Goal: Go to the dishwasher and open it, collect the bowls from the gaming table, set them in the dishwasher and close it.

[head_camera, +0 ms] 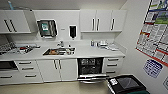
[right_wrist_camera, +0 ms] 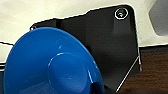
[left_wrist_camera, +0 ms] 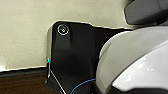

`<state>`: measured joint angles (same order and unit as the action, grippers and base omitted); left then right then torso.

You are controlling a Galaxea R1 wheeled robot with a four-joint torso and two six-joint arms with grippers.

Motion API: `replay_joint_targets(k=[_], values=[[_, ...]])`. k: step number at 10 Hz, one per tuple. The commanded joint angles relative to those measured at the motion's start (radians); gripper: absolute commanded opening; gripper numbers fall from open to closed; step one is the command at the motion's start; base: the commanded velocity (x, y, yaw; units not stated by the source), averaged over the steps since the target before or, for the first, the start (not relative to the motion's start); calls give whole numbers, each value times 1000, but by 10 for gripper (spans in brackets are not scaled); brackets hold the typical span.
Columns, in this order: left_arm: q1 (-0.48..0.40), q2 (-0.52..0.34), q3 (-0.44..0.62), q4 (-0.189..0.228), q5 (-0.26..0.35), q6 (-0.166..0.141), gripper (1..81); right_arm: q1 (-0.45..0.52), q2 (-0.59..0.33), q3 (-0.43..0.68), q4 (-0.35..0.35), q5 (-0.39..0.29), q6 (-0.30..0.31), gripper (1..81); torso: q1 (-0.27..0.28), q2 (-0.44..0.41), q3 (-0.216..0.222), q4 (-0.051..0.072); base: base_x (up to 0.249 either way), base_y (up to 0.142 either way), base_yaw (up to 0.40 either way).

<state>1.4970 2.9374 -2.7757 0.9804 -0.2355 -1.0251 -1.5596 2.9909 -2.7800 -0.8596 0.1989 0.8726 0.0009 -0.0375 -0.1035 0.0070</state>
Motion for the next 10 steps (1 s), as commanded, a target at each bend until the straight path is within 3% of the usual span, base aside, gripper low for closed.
replay_joint_targets(k=[1,10], values=[[-39,-10,2,3,13,-3,10,35,6,5,-9,-19,0,10,0,0,0,0,191,0,0],[-37,-10,2,3,13,-3,10,35,4,5,-9,-19,0,10,0,0,0,0,184,0,0]])
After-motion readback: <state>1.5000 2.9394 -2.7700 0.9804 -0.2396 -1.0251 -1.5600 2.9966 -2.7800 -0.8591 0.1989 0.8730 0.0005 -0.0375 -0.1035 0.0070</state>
